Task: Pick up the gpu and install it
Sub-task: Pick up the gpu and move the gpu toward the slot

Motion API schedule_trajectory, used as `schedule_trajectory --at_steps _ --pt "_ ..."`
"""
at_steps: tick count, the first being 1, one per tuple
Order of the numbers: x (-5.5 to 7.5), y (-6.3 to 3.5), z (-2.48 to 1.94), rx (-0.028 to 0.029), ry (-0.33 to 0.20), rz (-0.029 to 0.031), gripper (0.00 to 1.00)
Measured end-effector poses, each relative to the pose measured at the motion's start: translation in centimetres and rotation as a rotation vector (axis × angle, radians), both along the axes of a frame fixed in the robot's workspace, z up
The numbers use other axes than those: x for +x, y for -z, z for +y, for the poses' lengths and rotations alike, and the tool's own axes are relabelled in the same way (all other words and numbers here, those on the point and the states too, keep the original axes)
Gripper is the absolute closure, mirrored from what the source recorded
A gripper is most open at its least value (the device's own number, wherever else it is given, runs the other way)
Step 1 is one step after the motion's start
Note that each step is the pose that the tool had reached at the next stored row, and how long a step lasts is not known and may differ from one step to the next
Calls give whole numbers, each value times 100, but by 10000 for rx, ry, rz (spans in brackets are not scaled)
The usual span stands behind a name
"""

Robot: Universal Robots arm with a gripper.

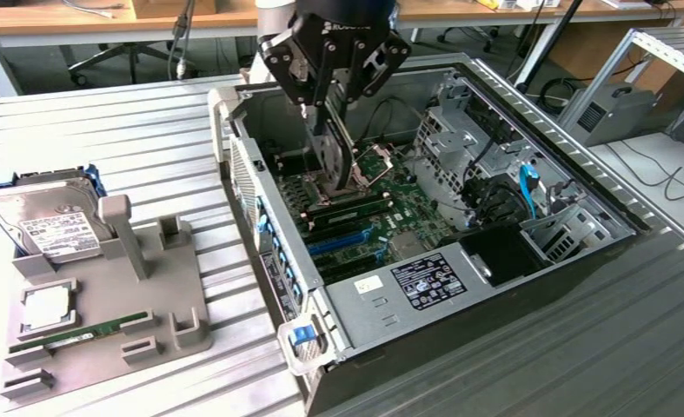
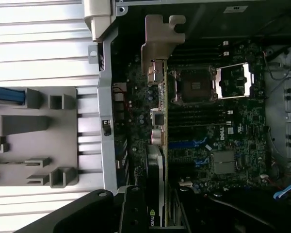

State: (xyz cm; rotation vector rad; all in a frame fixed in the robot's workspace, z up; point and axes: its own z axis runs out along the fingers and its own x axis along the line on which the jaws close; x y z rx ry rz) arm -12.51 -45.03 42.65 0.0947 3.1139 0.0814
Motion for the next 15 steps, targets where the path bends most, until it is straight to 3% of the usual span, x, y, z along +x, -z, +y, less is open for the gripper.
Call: schedule_trajectory --at_steps 15 --pt "449 0 12 47 0 0 73"
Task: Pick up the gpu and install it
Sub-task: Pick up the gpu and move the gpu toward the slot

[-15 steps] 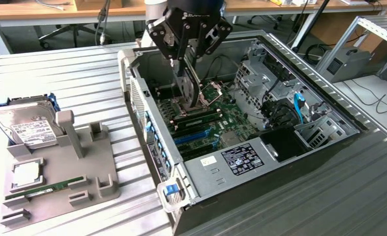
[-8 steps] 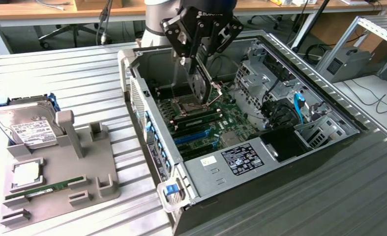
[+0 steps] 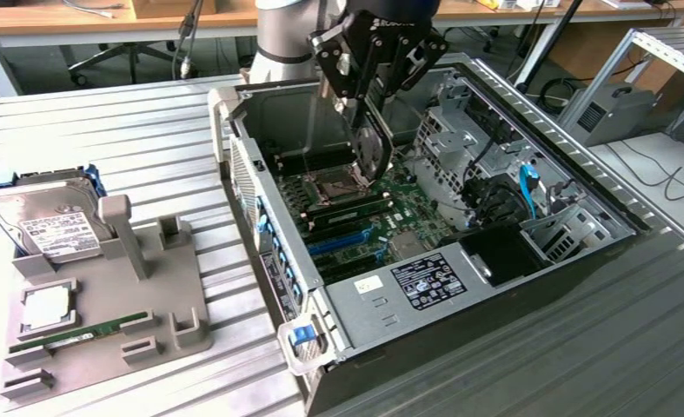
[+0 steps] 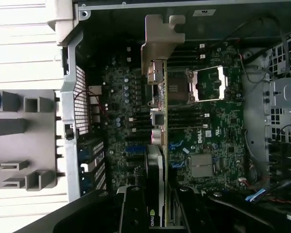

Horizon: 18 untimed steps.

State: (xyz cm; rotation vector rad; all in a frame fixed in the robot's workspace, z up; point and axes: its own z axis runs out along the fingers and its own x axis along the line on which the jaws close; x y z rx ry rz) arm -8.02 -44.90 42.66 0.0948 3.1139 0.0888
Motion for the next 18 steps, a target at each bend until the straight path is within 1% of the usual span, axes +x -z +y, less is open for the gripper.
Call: schedule_trajectory --at_steps 7,9,18 --pt "184 0 6 20 0 0 73" --pt "264 0 8 29 0 0 73" --pt "494 0 18 46 0 0 73"
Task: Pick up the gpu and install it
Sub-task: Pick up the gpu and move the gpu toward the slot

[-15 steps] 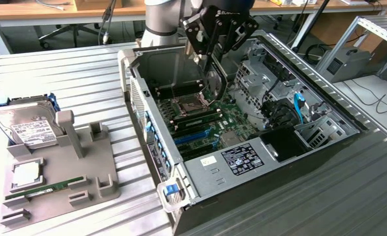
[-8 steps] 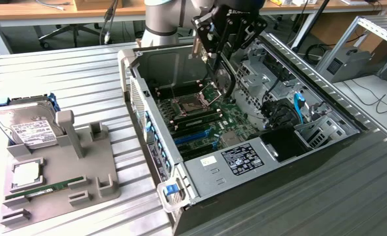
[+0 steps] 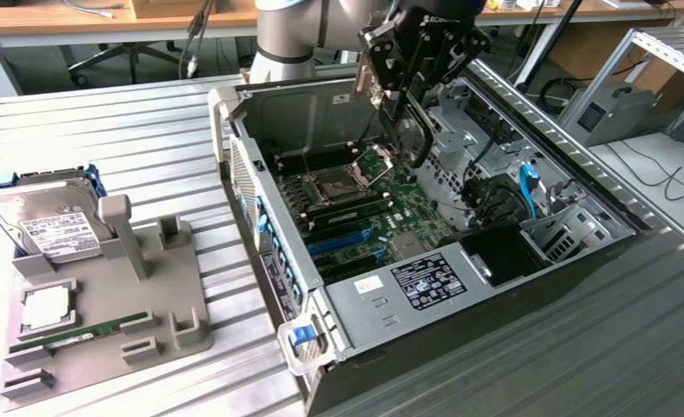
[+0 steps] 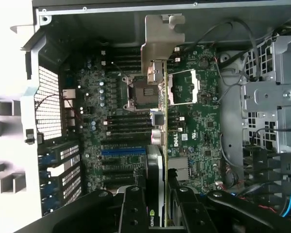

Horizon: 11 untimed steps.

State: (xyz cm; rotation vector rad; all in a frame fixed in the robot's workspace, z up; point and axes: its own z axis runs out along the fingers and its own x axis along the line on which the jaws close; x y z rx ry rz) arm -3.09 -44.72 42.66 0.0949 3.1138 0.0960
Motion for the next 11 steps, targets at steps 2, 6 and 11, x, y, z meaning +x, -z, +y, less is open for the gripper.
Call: schedule_trajectory --at_steps 2,6,11 --pt "55 0 3 5 -1 0 73" --pt "201 0 9 19 0 0 73" --pt "342 0 13 36 0 0 73"
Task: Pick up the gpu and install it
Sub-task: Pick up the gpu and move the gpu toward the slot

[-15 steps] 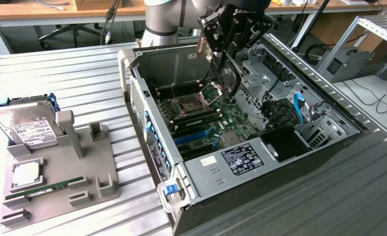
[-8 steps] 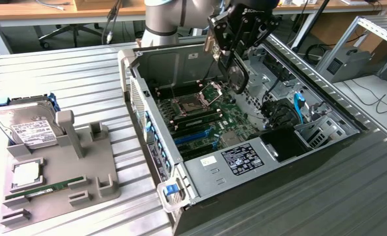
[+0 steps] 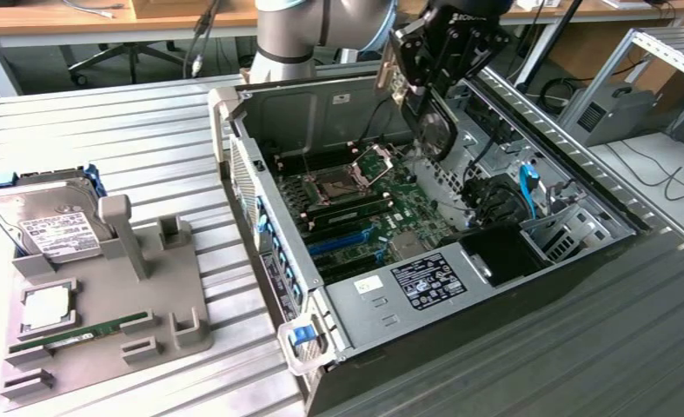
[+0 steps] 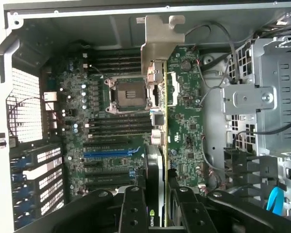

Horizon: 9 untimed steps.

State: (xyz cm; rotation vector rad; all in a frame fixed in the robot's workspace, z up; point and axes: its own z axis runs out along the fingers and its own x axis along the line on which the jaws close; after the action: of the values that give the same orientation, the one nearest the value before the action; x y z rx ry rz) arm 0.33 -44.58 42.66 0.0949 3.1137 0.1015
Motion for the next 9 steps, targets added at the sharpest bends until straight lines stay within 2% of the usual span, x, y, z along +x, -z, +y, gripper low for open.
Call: schedule_trajectory --at_steps 9 --pt "291 0 9 26 0 0 73"
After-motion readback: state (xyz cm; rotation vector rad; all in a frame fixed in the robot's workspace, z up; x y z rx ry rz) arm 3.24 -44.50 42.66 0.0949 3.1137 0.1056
